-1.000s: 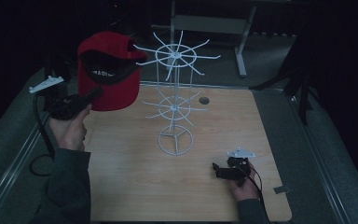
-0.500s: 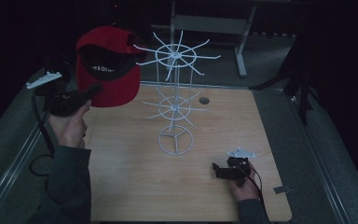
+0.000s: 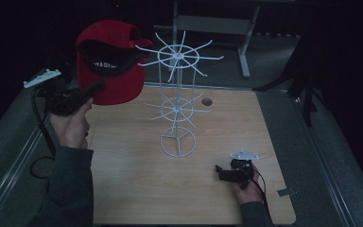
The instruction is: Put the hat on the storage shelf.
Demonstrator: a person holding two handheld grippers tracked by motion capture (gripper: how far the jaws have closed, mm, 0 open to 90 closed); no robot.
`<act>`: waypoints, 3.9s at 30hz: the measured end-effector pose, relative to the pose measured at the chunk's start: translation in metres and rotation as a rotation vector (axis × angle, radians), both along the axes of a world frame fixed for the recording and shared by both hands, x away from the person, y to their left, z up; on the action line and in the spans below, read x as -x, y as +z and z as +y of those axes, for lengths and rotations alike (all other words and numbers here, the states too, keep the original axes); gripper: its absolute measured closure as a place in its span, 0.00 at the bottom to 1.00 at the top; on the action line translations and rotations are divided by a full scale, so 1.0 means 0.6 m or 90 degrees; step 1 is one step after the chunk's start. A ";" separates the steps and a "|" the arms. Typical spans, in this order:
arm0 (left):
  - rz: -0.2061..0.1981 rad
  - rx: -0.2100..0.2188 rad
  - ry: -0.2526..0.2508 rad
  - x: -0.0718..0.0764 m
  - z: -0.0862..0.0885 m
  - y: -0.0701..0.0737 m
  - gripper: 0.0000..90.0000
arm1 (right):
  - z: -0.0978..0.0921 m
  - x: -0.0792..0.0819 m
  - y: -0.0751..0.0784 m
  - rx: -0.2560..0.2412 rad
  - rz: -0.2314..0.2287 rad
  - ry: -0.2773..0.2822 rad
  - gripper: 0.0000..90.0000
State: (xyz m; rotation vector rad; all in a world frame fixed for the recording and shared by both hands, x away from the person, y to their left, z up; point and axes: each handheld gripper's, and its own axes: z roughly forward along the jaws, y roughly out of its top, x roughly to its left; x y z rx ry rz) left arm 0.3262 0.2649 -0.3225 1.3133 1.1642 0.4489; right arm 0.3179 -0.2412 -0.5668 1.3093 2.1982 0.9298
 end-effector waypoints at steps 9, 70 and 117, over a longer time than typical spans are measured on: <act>-0.015 0.018 -0.009 0.005 0.000 -0.003 0.94 | 0.000 0.000 0.000 0.001 0.000 0.000 0.15; -0.063 0.024 -0.035 0.042 -0.004 -0.026 0.94 | 0.000 0.000 0.000 0.000 0.001 0.000 0.15; 0.000 -0.032 -0.055 0.039 -0.034 -0.168 0.93 | 0.000 0.001 0.000 -0.001 0.000 -0.002 0.15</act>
